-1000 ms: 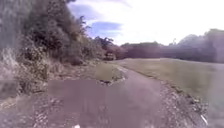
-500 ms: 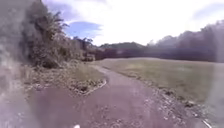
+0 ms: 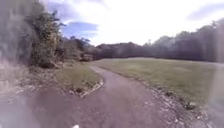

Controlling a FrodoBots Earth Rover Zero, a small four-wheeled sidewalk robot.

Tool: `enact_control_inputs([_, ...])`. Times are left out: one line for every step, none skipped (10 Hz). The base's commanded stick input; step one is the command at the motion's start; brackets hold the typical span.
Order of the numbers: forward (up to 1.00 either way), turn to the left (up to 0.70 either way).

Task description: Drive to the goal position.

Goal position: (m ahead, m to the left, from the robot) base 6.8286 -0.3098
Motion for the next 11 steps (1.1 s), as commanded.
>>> enact_control_inputs([1.00, 0.00])
enact_control_inputs([1.00, 0.00])
enact_control_inputs([1.00, 0.00])
enact_control_inputs([1.00, 0.00])
enact_control_inputs([1.00, 0.00])
enact_control_inputs([1.00, 0.00])
enact_control_inputs([1.00, 0.00])
enact_control_inputs([1.00, 0.00])
enact_control_inputs([1.00, -0.06])
enact_control_inputs([1.00, -0.19])
enact_control_inputs([1.00, -0.32])
